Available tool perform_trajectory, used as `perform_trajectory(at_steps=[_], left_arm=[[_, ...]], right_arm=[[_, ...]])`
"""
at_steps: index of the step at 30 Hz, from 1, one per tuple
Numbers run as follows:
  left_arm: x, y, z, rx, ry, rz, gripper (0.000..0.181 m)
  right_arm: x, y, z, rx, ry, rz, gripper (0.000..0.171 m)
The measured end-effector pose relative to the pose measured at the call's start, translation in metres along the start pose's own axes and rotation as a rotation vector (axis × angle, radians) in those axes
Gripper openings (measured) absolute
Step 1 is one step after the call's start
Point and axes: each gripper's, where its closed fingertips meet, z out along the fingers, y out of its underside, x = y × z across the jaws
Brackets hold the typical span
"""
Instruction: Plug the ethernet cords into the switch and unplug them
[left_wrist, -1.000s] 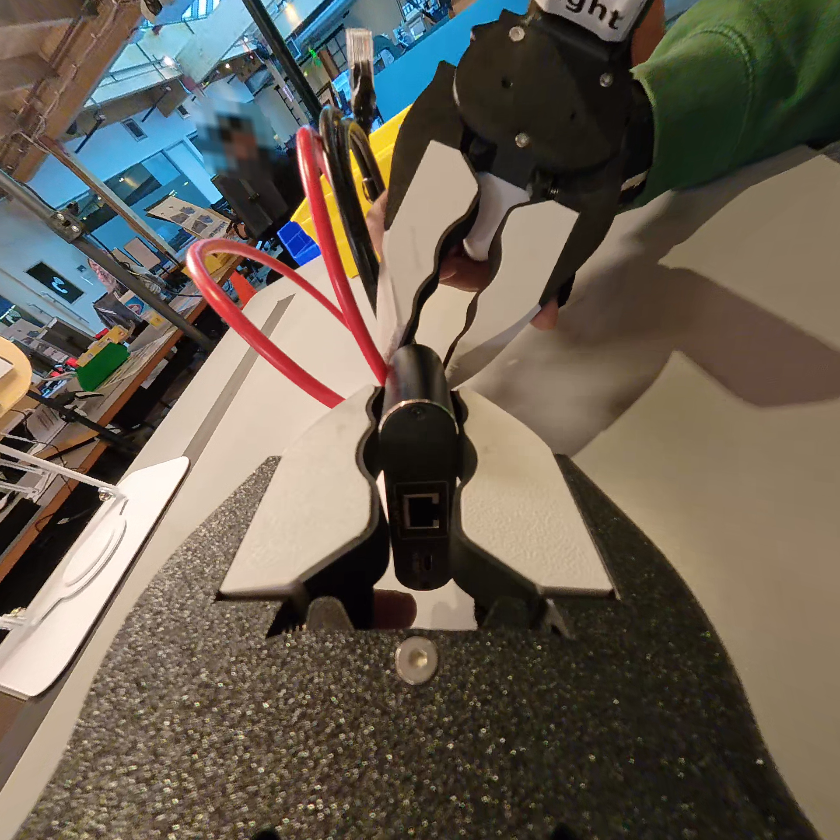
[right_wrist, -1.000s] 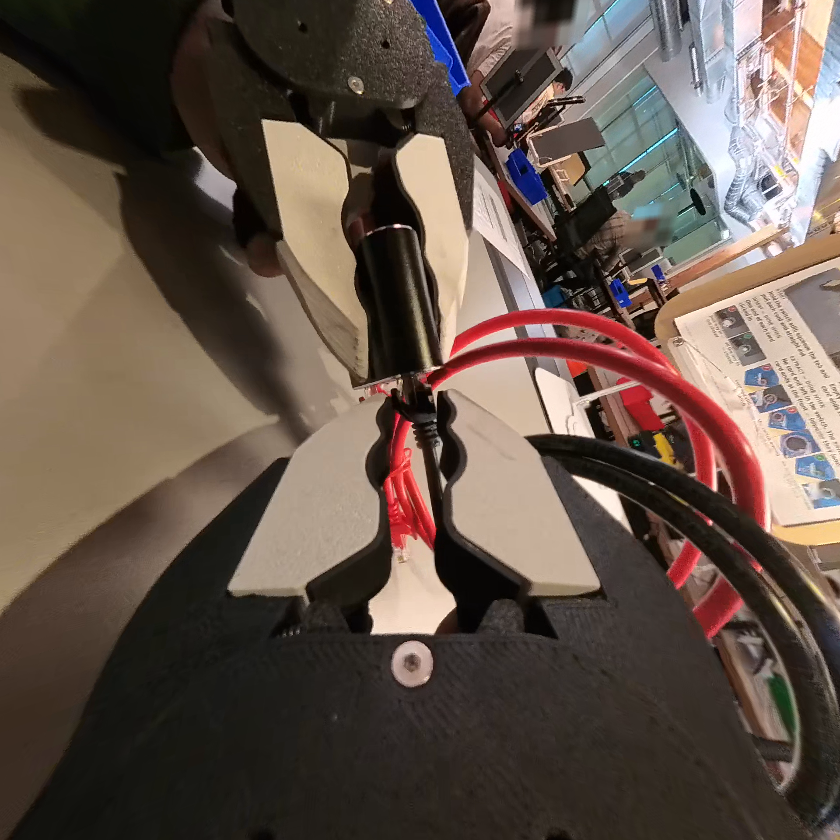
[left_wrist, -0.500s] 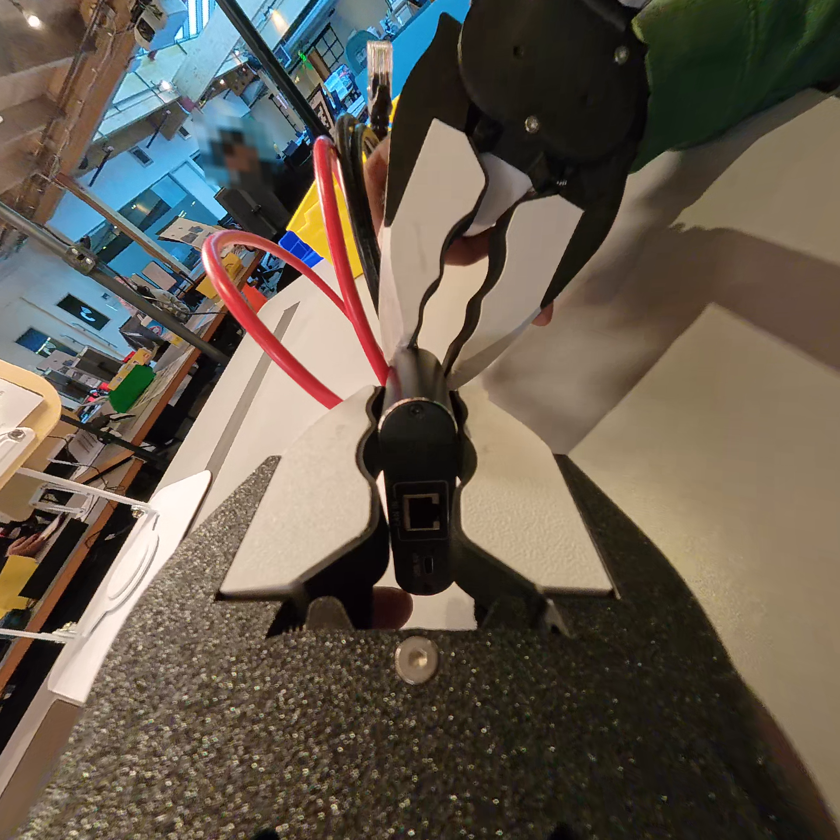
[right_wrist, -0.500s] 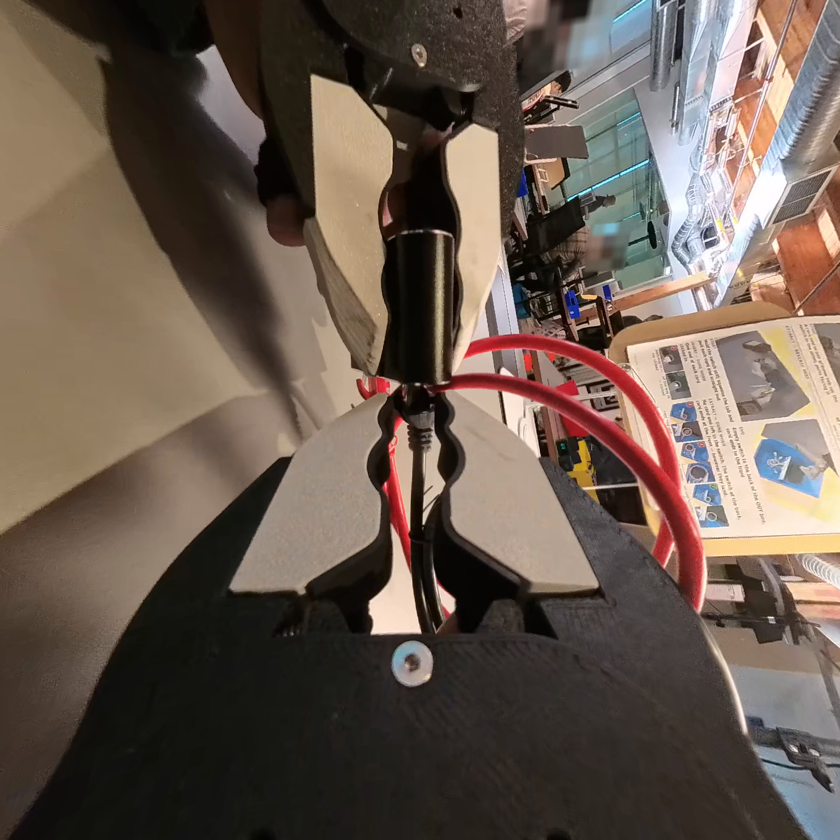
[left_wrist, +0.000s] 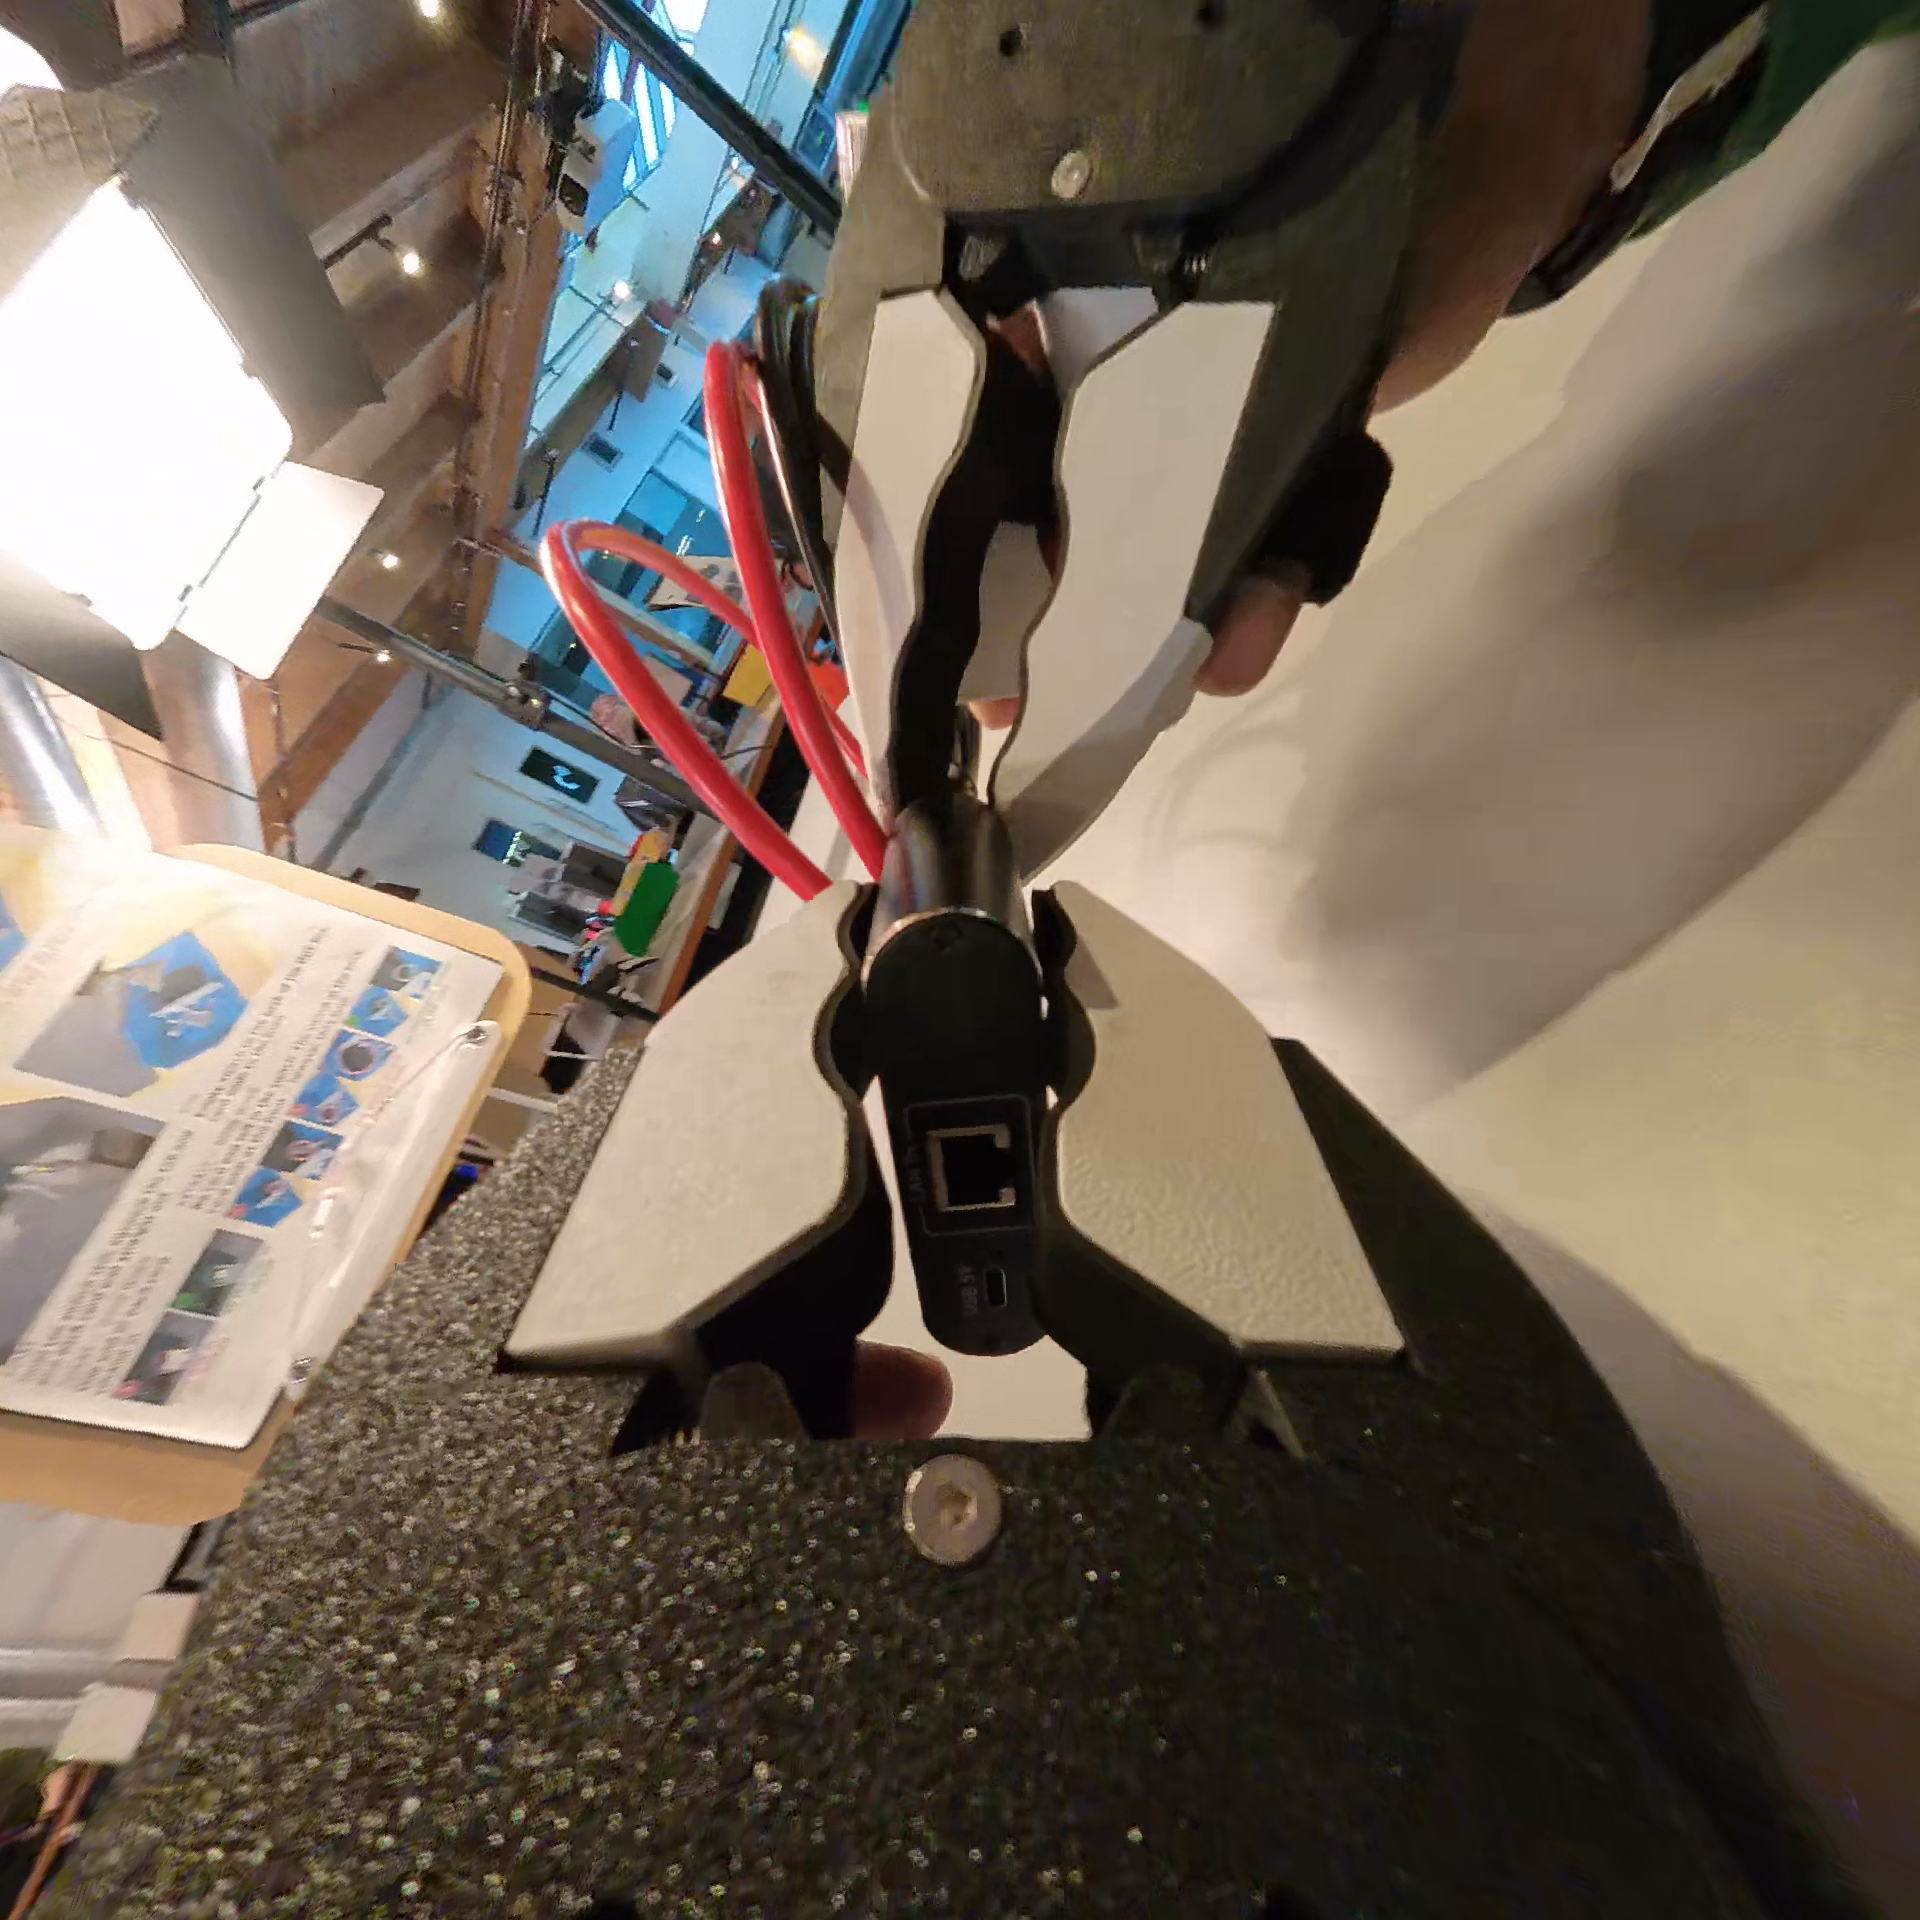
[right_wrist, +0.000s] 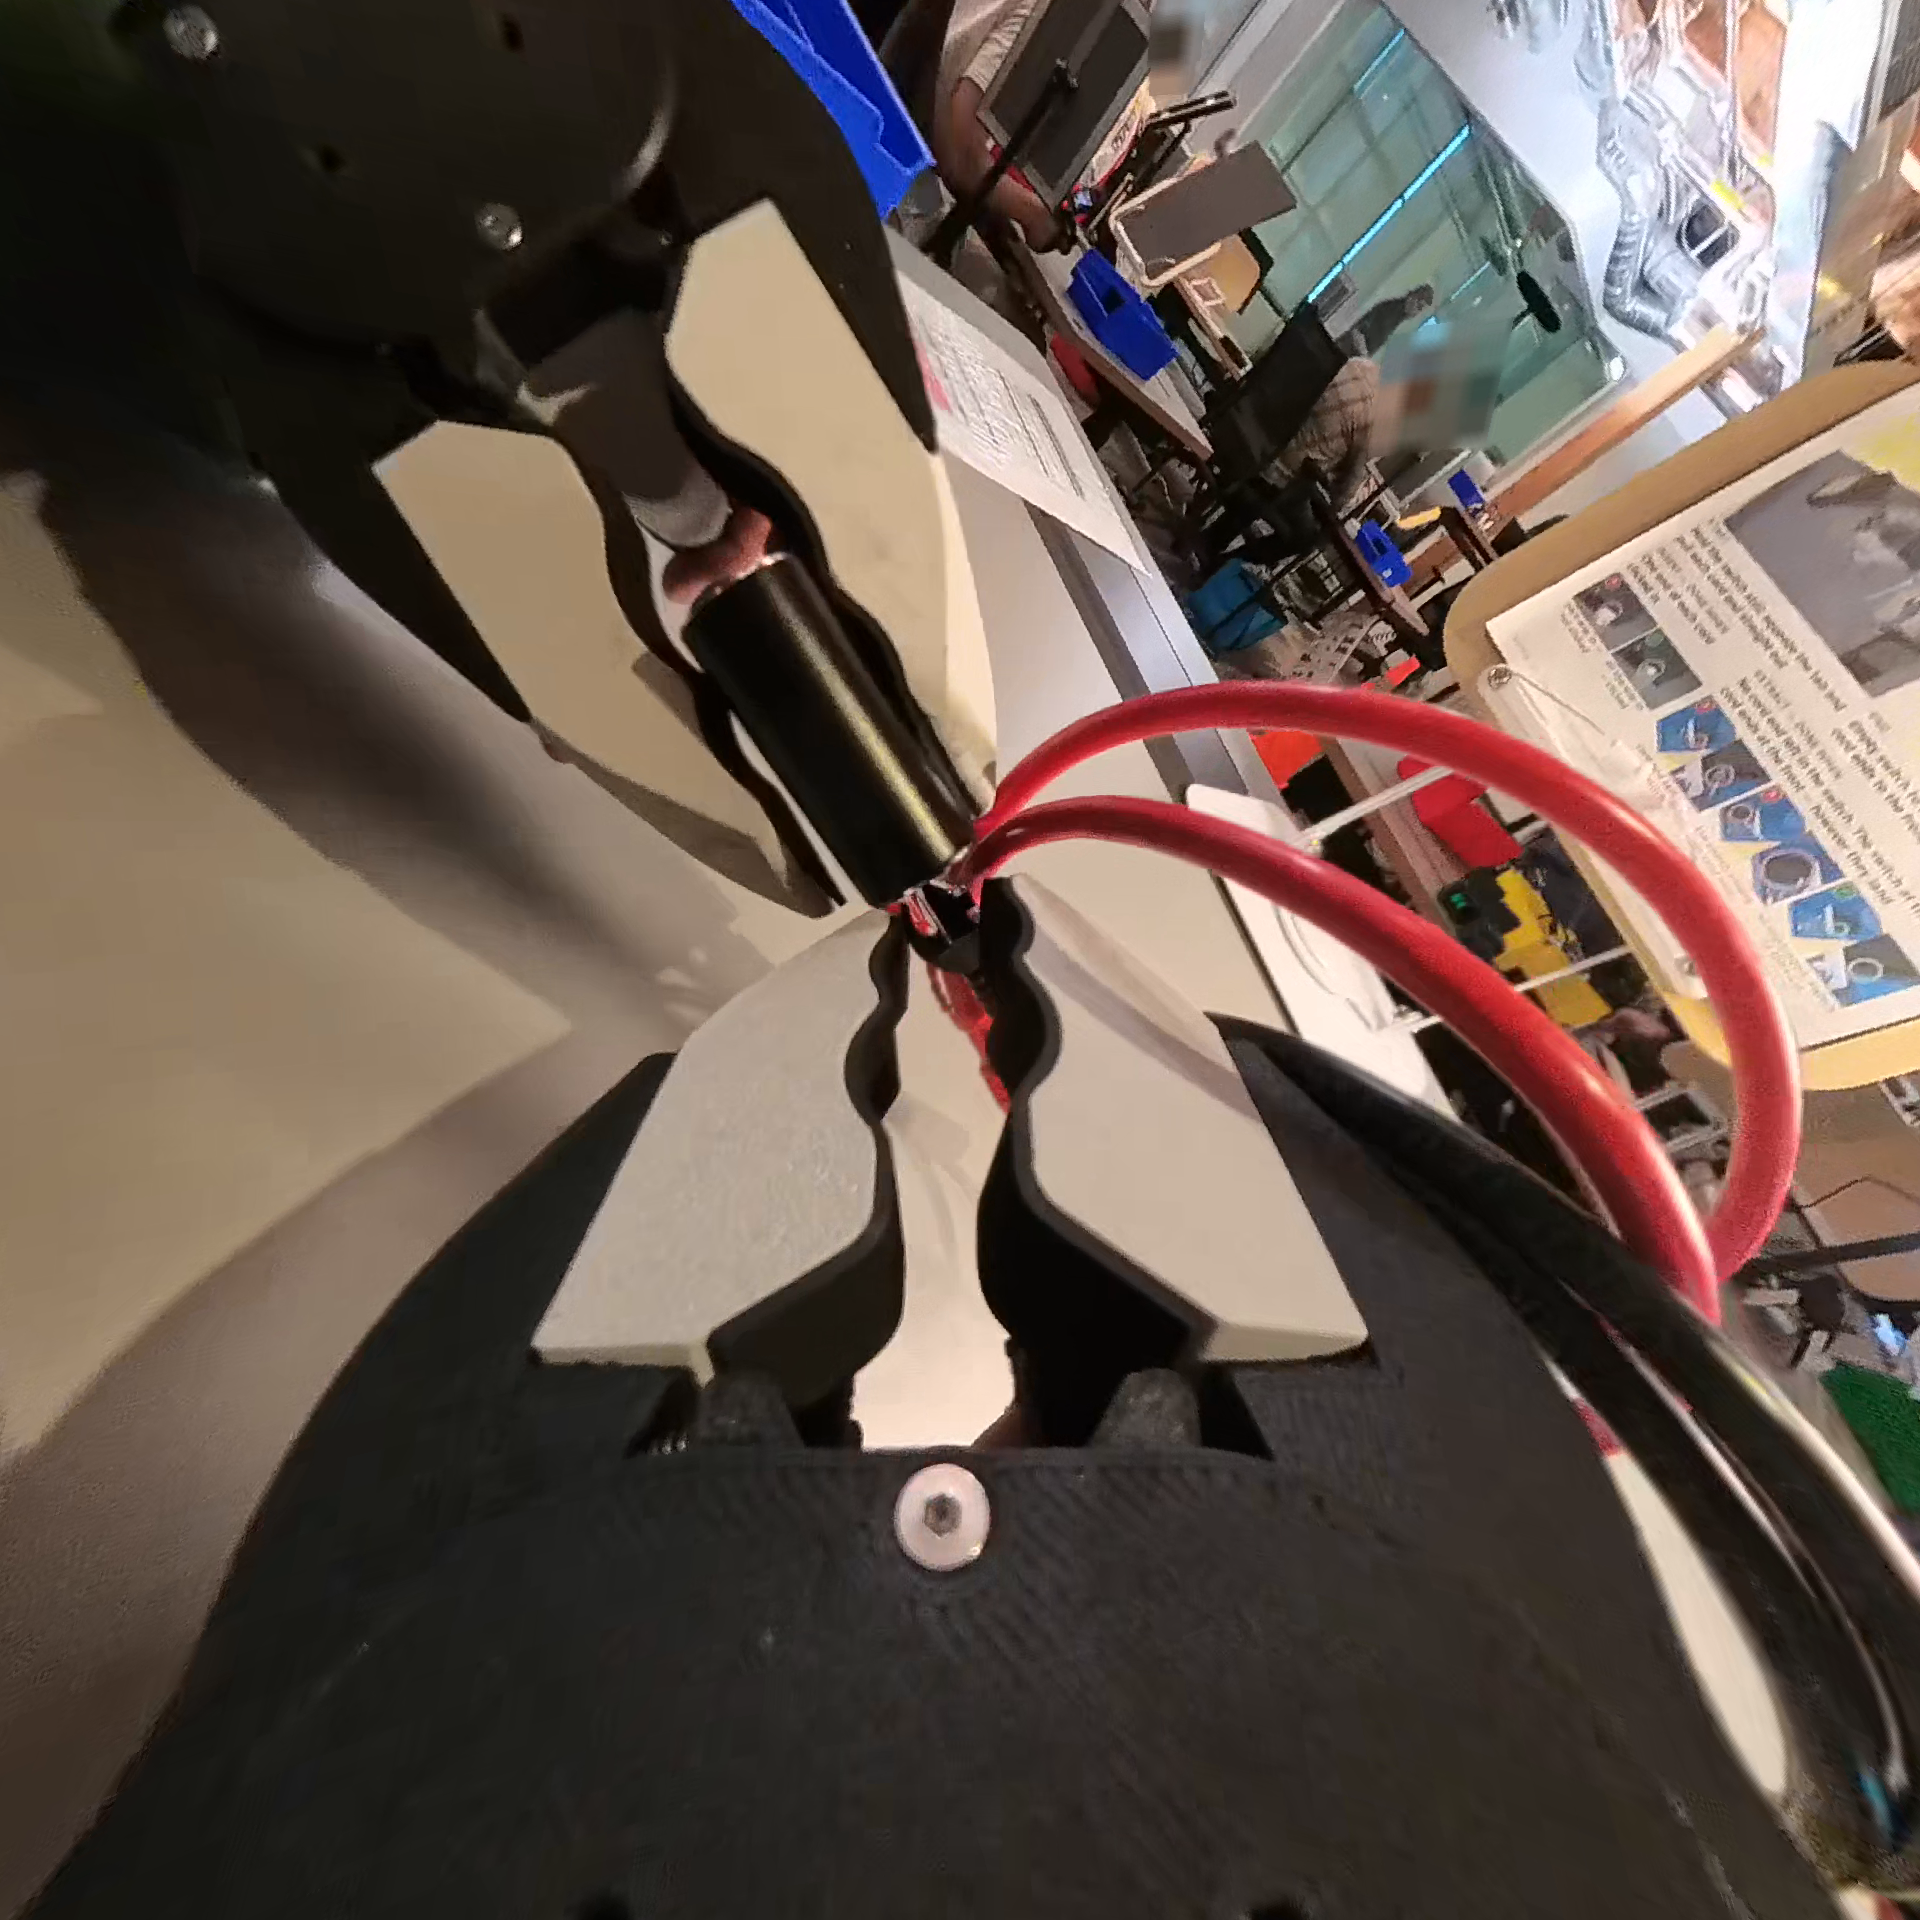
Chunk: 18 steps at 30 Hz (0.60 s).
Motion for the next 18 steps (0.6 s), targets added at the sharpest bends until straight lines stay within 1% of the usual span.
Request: perform_trajectory(at_steps=[18], left_arm=[[-0.011, -0.002, 0.003, -0.075, -0.070, 0.085, 0.029]], right_arm=[[0.010, -0.001, -0.001, 0.019, -0.013, 0.242, 0.014]])
